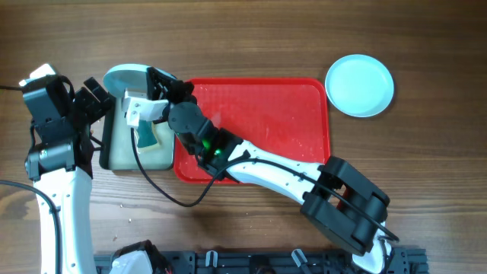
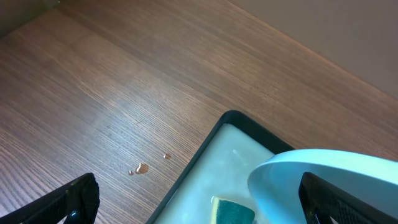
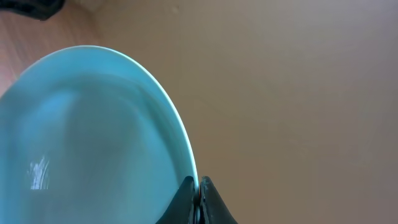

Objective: Clean dirty plates on tray and stack at the side

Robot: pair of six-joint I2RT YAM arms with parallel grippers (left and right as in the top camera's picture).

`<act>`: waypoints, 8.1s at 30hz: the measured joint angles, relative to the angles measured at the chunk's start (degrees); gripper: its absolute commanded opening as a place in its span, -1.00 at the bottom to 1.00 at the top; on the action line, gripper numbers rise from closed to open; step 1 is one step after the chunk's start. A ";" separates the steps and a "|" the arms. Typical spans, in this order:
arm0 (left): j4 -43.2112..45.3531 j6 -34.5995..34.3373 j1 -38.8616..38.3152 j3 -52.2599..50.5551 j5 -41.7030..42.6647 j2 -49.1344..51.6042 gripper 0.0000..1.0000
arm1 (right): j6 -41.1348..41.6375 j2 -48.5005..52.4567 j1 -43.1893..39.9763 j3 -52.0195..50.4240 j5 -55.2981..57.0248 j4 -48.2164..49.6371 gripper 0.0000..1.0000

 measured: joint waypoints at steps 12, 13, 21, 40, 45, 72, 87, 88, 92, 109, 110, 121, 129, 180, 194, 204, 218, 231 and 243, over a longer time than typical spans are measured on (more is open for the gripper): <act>0.00 0.00 0.00 0.00 0.00 0.00 1.00 | 46.23 0.07 -6.71 0.20 -1.86 -19.10 -0.91; 0.00 0.00 0.00 0.00 0.00 0.00 1.00 | 48.09 0.04 -6.93 0.20 -2.69 -20.20 -0.91; 0.00 0.00 0.00 0.00 0.00 0.00 1.00 | 62.18 -5.31 -12.07 0.22 -16.79 -32.52 -0.91; 0.00 0.00 0.00 0.00 0.00 0.00 1.00 | 69.13 -13.90 -44.04 0.57 -36.44 -73.13 -0.92; 0.00 0.00 0.00 0.00 0.00 0.00 1.00 | 68.70 -13.90 -58.03 0.57 -36.70 -74.36 -0.91; 0.00 0.00 0.00 0.00 0.00 0.00 1.00 | 76.70 -13.88 -77.09 -18.21 -31.45 -51.74 -0.91; 0.00 0.00 0.00 0.00 0.00 0.00 1.00 | 74.84 -13.90 -73.66 -18.23 -30.05 -51.98 0.49; 0.00 0.00 0.00 0.00 0.00 0.00 1.00 | 73.31 -13.90 -73.66 -18.23 -31.23 -52.15 0.59; 0.00 0.00 0.00 0.00 0.00 0.00 1.00 | 62.69 -13.90 -72.13 -18.25 -37.33 -52.35 0.81; 0.00 0.00 0.00 0.00 0.00 0.00 1.00 | 50.88 -13.90 -62.88 -18.25 -37.73 -51.67 0.99; 0.00 0.00 0.00 0.00 0.00 0.00 1.00 | 50.88 -13.90 -62.88 -18.25 -37.73 -51.65 0.99; 0.00 0.00 0.00 0.00 0.00 0.00 1.00 | 50.88 -13.90 -62.88 -18.25 -37.73 -51.67 0.99; 0.00 0.00 0.00 0.00 0.00 0.00 1.00 | 50.88 -15.23 -62.88 -18.38 -37.70 -51.69 0.99; -0.02 0.00 0.00 0.00 0.00 0.04 1.00 | 48.35 -114.95 -55.91 -69.22 -35.17 -25.99 1.00; -0.02 0.00 0.00 0.00 0.00 0.04 1.00 | 54.66 -115.43 -55.54 -79.14 -35.17 -32.17 0.99; 0.00 0.00 0.00 0.00 0.00 0.04 1.00 | 54.60 -115.43 -55.54 -79.21 -35.15 -34.10 0.99; 0.00 0.00 0.00 0.00 0.00 0.04 1.00 | 54.60 -115.43 -55.54 -79.21 -35.17 -34.12 0.99; -2.62 0.00 -11.50 0.00 -0.39 -12.44 1.00 | 54.60 -115.43 -55.54 -79.21 -35.15 -34.10 0.99; -13.79 -0.22 -13.60 0.20 -0.42 -36.39 1.00 | 54.60 -115.43 -55.54 -79.21 -35.15 -34.10 0.99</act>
